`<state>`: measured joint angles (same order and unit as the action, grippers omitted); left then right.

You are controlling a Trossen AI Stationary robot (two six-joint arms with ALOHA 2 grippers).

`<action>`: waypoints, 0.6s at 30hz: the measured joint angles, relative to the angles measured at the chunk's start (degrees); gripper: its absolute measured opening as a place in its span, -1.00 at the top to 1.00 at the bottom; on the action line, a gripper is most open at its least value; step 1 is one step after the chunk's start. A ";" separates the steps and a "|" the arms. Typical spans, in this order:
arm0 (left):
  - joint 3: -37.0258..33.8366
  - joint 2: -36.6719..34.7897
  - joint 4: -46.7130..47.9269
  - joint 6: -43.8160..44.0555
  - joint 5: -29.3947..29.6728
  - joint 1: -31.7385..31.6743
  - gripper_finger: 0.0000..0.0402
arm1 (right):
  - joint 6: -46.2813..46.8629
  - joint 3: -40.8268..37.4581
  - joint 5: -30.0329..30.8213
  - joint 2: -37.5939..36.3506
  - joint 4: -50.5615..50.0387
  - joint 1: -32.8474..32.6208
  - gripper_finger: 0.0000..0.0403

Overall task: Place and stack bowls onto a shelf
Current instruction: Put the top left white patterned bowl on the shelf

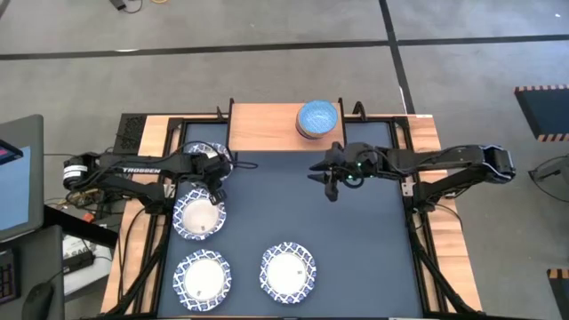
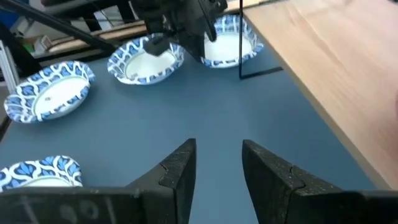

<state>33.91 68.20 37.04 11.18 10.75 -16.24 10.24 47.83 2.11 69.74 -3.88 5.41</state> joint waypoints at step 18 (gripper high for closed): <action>28.62 0.02 26.06 -1.59 18.75 15.89 1.00 | 0.44 0.00 -0.23 -0.42 0.09 0.00 0.22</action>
<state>62.53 68.23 63.10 9.59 29.50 -0.36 10.68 47.83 1.88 69.32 -3.79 5.41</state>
